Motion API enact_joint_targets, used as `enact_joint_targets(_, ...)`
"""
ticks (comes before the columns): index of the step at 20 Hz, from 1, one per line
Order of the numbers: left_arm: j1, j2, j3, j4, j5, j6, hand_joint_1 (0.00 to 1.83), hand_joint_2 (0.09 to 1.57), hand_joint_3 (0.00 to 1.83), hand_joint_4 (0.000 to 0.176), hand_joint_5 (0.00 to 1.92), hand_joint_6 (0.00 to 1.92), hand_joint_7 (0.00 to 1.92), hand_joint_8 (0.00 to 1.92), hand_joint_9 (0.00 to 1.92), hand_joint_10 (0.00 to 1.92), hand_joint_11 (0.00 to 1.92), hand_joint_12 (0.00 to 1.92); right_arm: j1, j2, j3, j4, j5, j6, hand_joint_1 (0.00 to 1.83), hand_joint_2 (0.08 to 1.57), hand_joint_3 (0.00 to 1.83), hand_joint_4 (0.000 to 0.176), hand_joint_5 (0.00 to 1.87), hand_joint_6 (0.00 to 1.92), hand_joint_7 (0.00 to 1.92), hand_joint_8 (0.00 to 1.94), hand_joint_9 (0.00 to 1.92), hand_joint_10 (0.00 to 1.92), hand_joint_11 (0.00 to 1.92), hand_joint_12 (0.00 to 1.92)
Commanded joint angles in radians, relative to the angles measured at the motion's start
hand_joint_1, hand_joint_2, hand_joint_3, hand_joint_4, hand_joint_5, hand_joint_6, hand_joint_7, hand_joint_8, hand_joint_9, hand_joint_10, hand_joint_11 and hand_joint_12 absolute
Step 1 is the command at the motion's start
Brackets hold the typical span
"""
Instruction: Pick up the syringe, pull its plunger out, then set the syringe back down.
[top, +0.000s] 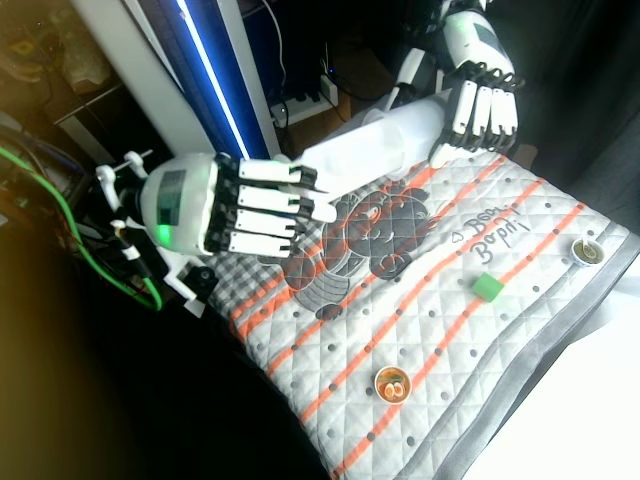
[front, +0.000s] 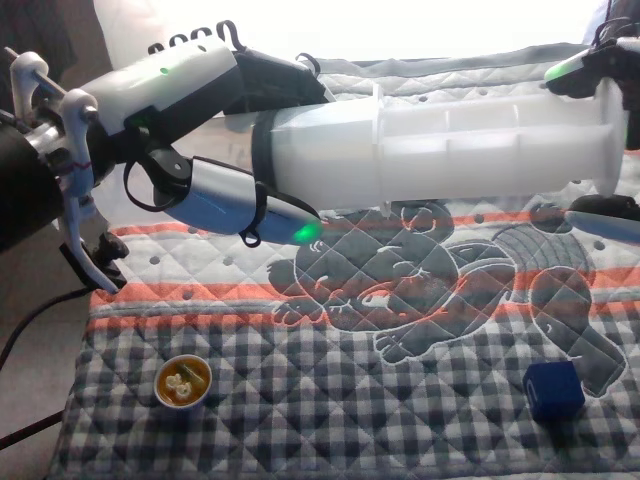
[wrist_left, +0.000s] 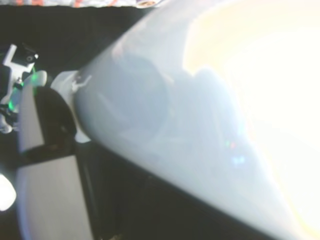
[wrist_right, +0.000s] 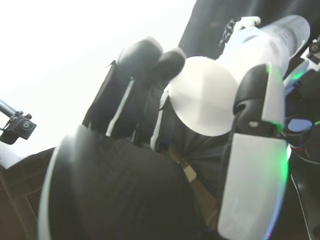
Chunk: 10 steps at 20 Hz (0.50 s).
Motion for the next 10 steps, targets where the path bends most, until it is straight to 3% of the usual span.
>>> enact_joint_targets(1, -0.007, 0.019, 0.012, -0.052, 0.165, -0.039, 1.16, 1.26, 0.00, 0.000, 0.82, 1.22, 0.60, 1.59, 0.33, 1.56, 0.21, 1.92, 0.002, 0.020, 0.014, 0.123, 0.161, -0.013, 1.21, 1.23, 0.00, 0.000, 0.70, 1.22, 0.85, 1.47, 0.82, 1.58, 0.75, 1.84)
enact_joint_targets(2, -0.005, 0.020, 0.013, -0.053, 0.165, -0.039, 1.17, 1.27, 0.00, 0.000, 0.83, 1.24, 0.56, 1.61, 0.29, 1.59, 0.13, 1.92, -0.002, 0.022, 0.013, 0.130, 0.167, -0.013, 1.23, 1.22, 0.00, 0.000, 0.74, 1.15, 0.88, 1.43, 0.89, 1.52, 0.83, 1.76)
enact_joint_targets(4, -0.003, 0.021, 0.013, -0.057, 0.165, -0.039, 1.16, 1.26, 0.00, 0.000, 0.82, 1.23, 0.59, 1.59, 0.35, 1.56, 0.21, 1.92, -0.007, 0.024, 0.012, 0.136, 0.171, -0.013, 1.23, 1.21, 0.00, 0.000, 0.78, 1.09, 0.87, 1.46, 0.87, 1.59, 0.84, 1.82)
enact_joint_targets(8, -0.001, 0.022, 0.013, -0.058, 0.166, -0.039, 1.17, 1.25, 0.00, 0.000, 0.82, 1.17, 0.63, 1.61, 0.38, 1.64, 0.27, 1.92, -0.010, 0.025, 0.012, 0.142, 0.175, -0.013, 1.23, 1.20, 0.00, 0.000, 0.80, 1.09, 0.86, 1.45, 0.85, 1.61, 0.80, 1.84)
enact_joint_targets(10, 0.000, 0.022, 0.014, -0.060, 0.166, -0.039, 1.17, 1.24, 0.00, 0.000, 0.84, 1.16, 0.65, 1.56, 0.42, 1.56, 0.30, 1.92, -0.011, 0.025, 0.012, 0.142, 0.176, -0.013, 1.23, 1.21, 0.00, 0.000, 0.78, 1.10, 0.85, 1.48, 0.86, 1.64, 0.82, 1.88)
